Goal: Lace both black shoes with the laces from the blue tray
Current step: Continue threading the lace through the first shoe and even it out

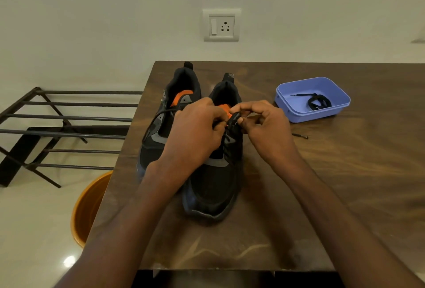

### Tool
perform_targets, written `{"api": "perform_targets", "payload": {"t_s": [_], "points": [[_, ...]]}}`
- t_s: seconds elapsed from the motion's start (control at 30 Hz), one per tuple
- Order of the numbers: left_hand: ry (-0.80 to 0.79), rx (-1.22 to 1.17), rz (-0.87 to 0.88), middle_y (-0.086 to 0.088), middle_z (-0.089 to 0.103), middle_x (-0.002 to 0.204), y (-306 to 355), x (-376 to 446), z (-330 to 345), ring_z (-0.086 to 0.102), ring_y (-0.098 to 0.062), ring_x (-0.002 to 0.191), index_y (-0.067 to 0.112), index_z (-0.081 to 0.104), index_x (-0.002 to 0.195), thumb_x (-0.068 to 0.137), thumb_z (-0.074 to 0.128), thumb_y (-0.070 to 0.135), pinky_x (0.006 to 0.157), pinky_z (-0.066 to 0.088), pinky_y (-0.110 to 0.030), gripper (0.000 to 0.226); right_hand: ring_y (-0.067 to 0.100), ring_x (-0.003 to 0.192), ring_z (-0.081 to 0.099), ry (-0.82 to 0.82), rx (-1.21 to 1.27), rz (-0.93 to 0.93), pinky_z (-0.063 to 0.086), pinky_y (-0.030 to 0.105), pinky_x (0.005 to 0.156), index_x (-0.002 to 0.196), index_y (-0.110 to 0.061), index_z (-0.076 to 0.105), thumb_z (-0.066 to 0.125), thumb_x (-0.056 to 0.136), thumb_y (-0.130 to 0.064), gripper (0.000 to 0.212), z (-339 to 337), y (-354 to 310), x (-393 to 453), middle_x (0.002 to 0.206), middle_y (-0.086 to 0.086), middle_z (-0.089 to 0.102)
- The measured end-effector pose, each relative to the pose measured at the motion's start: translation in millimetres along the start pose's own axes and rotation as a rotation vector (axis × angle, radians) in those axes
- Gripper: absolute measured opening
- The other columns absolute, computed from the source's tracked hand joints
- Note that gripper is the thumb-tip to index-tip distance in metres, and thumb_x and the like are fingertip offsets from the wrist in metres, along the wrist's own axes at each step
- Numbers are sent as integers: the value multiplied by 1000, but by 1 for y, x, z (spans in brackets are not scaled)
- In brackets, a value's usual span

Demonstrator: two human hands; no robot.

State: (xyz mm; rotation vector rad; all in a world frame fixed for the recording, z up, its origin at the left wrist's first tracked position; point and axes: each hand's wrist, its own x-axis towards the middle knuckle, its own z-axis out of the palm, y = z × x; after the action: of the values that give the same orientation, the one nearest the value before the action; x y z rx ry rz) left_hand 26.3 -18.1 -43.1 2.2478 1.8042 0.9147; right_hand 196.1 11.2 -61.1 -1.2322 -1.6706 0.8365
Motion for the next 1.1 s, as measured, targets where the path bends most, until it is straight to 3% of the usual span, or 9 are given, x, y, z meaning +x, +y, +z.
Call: {"api": "perform_targets", "payload": {"t_s": [0.17, 0.27, 0.37, 0.57, 0.67, 0.73, 0.8, 0.93, 1.1], "points": [[24, -113, -72, 2, 62, 93, -4, -1, 7, 58, -15, 84, 20, 79, 100, 93, 73, 15, 78, 56, -43, 10, 8, 102, 67, 24, 3, 25, 60, 30, 90, 103, -28, 76, 68, 93, 1, 33, 3, -1, -1, 113, -5, 66], [83, -67, -91, 2, 65, 98, 3, -2, 10, 62, -16, 88, 21, 77, 105, 93, 74, 17, 81, 57, -42, 13, 4, 101, 67, 25, -18, 24, 58, 22, 90, 102, -32, 73, 68, 93, 0, 34, 4, -4, -1, 112, -7, 66], [132, 0, -110, 3, 65, 97, 8, -4, 10, 61, -15, 87, 24, 75, 101, 94, 73, 19, 82, 57, -44, 9, 5, 99, 68, 52, -22, 35, 58, 21, 90, 106, -22, 76, 68, 93, 2, 28, 5, -6, -2, 113, -4, 67], [72, -165, -170, 0, 62, 97, 6, -4, 17, 59, -13, 89, 17, 71, 90, 94, 66, 1, 85, 55, -36, 16, 5, 94, 67, 122, -73, 31, 58, 17, 81, 104, -21, 76, 67, 90, 3, 29, 12, -6, -5, 110, -4, 67], [18, -236, -203, 0, 62, 100, 7, -4, 16, 58, -11, 93, 16, 72, 96, 97, 63, 0, 88, 53, -31, 18, 5, 93, 67, 139, -84, 40, 58, 18, 80, 103, -22, 76, 67, 89, 4, 30, 12, -7, -6, 108, -6, 66], [-10, -248, -193, 1, 60, 106, 2, -4, 12, 57, -12, 100, 18, 74, 103, 99, 62, 5, 93, 53, -38, 18, 5, 94, 67, 117, -70, 47, 59, 21, 83, 104, -23, 76, 66, 90, 3, 31, 10, -7, -5, 107, -6, 67], [27, -188, -151, 5, 55, 114, -5, -6, 5, 51, -15, 111, 27, 73, 111, 99, 62, 8, 99, 46, -48, 25, 7, 94, 68, 111, -23, 75, 61, 31, 84, 105, -26, 75, 63, 93, 1, 32, 7, -7, -4, 104, -8, 69], [152, -80, -183, 17, 52, 131, -18, -8, -9, 44, -9, 128, 43, 62, 128, 101, 53, 9, 105, 27, -47, 44, 7, 81, 64, 252, -175, 51, 59, 36, 76, 93, -31, 73, 63, 90, -11, 22, -2, -12, -9, 95, -9, 69], [16, -119, -83, 23, 57, 136, -31, -2, -12, 48, -2, 131, 43, 61, 131, 99, 47, 3, 118, 25, -50, 54, 2, 78, 64, 42, -321, 104, 59, 31, 75, 89, -31, 76, 76, 91, -33, 2, -5, -25, -21, 86, -14, 69]]}}
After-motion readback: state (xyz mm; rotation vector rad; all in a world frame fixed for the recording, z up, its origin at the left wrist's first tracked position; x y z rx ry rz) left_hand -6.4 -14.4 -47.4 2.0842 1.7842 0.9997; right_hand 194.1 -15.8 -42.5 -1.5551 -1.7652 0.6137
